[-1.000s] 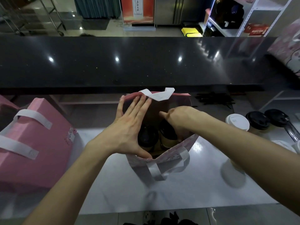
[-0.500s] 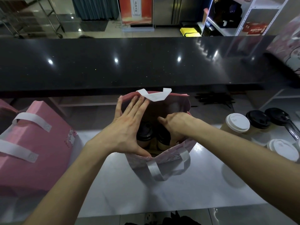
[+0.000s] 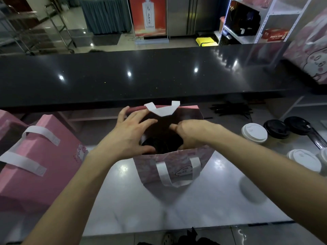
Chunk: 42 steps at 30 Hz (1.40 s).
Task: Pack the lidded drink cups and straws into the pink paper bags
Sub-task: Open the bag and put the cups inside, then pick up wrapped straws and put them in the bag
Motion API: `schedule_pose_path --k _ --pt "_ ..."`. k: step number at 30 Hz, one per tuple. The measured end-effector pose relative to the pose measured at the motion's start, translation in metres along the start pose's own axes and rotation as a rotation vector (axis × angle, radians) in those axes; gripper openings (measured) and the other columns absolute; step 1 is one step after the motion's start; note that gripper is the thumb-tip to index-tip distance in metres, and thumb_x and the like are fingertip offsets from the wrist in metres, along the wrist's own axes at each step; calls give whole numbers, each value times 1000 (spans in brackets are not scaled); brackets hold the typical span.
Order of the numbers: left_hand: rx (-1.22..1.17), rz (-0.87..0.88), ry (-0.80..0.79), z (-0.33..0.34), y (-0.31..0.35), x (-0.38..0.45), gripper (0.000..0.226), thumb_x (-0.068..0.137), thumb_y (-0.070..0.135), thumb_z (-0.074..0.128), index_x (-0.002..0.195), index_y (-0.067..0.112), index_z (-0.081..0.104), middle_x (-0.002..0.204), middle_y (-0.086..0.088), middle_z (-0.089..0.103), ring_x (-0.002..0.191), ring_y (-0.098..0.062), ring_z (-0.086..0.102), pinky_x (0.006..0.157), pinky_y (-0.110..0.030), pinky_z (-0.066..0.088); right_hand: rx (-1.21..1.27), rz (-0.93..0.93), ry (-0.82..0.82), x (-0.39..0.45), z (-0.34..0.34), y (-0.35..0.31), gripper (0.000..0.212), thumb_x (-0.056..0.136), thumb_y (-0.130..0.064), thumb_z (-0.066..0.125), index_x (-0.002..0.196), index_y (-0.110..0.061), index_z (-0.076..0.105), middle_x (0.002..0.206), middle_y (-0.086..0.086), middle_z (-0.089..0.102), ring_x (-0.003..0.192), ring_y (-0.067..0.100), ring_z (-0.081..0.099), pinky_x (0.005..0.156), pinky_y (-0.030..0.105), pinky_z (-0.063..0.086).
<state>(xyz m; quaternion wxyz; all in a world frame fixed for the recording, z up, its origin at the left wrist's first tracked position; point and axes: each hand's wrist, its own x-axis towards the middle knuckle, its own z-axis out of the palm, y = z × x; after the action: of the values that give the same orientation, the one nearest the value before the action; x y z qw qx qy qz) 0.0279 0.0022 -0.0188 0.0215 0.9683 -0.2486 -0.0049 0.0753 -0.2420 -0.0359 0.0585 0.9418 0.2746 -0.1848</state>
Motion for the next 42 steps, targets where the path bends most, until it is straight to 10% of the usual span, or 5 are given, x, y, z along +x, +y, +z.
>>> schedule_pose_path --k 3,6,23,30,42 --pt "-5 -27 54 -23 14 -2 67 91 65 74 151 40 57 147 12 59 131 -16 58 113 -41 44 198 29 120 -27 -28 13 68 91 -53 79 150 -33 51 125 -3 68 100 17 66 83 34 55" --pt "-55 -20 20 -45 41 6 44 98 57 70 138 40 65 128 16 67 117 -13 65 96 -37 56 348 46 262 -68 -49 33 64 91 -58 76 149 -41 53 127 -11 70 109 14 68 97 40 58" --pt "26 -4 -32 10 303 194 72 103 57 65 166 34 38 175 7 33 151 -23 48 116 -45 48 377 449 425 -243 97 312 63 98 -45 69 156 -26 52 158 -3 52 139 25 54 109 41 48" --pt "-84 -90 -31 58 411 246 68 106 55 62 166 32 41 176 5 33 149 -27 51 113 -45 47 523 728 470 -288 206 448 24 99 -20 59 119 -17 73 117 9 73 105 35 68 87 43 57" --pt "-120 -31 4 83 473 295 54 104 43 68 152 21 61 152 -1 60 133 -27 61 110 -46 49 870 960 274 -267 320 514 24 94 -25 72 88 -2 76 90 15 76 93 37 73 83 39 61"
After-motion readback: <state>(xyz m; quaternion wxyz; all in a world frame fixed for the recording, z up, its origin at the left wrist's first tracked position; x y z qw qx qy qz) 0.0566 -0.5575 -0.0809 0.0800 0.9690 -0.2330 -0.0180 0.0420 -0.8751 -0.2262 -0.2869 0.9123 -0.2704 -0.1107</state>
